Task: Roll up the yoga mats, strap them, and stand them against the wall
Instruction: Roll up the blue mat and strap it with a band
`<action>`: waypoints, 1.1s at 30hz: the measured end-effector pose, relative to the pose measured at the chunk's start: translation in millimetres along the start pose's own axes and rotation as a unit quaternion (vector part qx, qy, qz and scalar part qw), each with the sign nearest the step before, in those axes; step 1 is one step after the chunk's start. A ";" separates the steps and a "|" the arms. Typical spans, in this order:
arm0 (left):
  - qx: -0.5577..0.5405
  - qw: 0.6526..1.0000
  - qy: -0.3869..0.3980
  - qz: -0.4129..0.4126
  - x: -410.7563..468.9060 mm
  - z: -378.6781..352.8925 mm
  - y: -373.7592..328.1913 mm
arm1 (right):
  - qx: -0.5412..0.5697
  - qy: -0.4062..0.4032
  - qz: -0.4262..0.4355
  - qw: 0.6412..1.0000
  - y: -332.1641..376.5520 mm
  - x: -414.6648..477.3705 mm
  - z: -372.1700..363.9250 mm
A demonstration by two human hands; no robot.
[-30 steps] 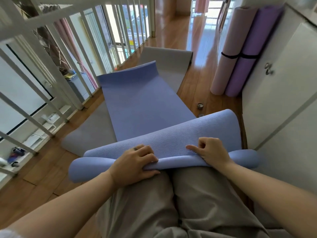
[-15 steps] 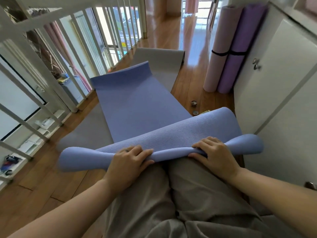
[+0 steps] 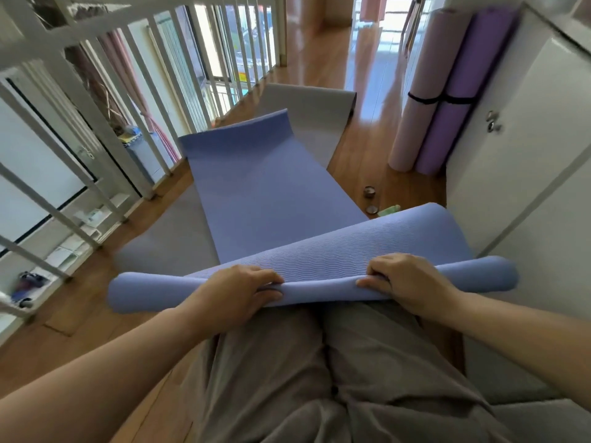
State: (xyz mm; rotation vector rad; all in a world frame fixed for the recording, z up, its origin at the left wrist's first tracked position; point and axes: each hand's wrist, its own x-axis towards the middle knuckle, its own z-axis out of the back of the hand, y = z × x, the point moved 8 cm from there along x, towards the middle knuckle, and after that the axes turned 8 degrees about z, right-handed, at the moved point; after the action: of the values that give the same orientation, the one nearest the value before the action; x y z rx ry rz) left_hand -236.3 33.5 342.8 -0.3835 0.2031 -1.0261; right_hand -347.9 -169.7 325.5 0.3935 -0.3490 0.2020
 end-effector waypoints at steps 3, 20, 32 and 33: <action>-0.034 0.999 0.005 -0.014 -0.7 -10.5 1.3 | 0.027 0.002 -0.033 0.999 -6.1 -9.4 -4.9; -0.073 0.979 -0.191 -0.011 10.5 -10.1 27.8 | 0.089 -0.025 -0.117 0.989 -52.9 25.7 -29.1; 0.183 0.966 -0.180 -0.010 -19.1 -11.0 5.5 | -0.072 -0.083 0.042 0.993 -3.8 -6.4 1.0; 0.179 0.969 -0.173 0.001 -18.4 -10.7 3.6 | -0.084 -0.076 0.046 0.993 -3.8 -5.8 2.2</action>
State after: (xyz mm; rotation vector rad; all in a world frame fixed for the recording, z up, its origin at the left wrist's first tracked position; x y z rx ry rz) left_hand -246.4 48.6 331.2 -0.2260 -0.2932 -0.9540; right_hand -352.9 -174.7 324.0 0.2267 -0.5304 0.2309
